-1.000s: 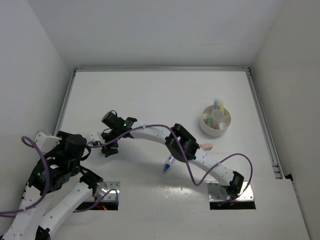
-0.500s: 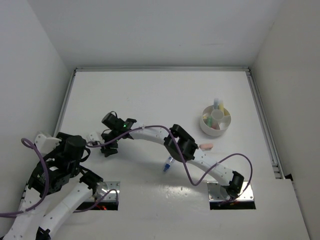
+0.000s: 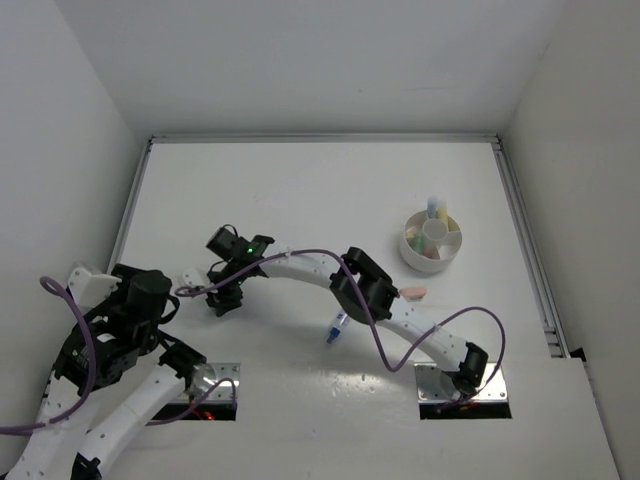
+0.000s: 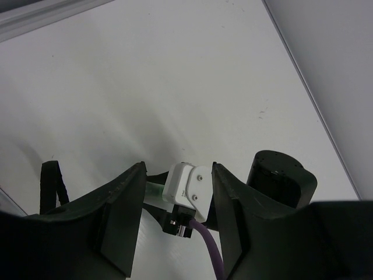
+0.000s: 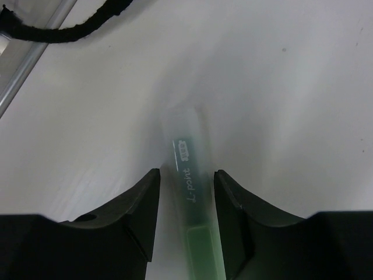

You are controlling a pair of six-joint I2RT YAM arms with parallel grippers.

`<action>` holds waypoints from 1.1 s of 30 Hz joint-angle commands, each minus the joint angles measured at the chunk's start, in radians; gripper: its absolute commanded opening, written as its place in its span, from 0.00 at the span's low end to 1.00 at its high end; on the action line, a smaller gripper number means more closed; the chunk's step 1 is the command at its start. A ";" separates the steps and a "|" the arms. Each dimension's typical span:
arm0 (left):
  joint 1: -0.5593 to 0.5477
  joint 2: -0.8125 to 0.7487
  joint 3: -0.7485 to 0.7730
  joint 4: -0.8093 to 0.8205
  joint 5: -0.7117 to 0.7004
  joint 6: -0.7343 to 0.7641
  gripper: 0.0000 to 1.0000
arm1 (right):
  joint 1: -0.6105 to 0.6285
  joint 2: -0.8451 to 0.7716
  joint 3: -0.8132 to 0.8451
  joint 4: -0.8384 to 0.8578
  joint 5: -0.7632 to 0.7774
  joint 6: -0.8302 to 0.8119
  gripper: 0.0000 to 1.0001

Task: Sort the stationery into containers
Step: Pick up the pen from the center of the board.

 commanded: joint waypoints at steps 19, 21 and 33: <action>0.010 -0.008 0.052 0.020 -0.007 0.062 0.54 | -0.017 -0.156 -0.080 -0.110 0.364 0.044 0.02; 0.010 -0.008 0.074 0.030 -0.007 0.074 0.54 | -0.043 -0.220 -0.109 -0.068 0.425 0.056 0.02; 0.010 -0.008 0.084 0.125 0.022 0.169 0.54 | -0.232 -0.641 -0.422 0.289 0.864 0.279 0.00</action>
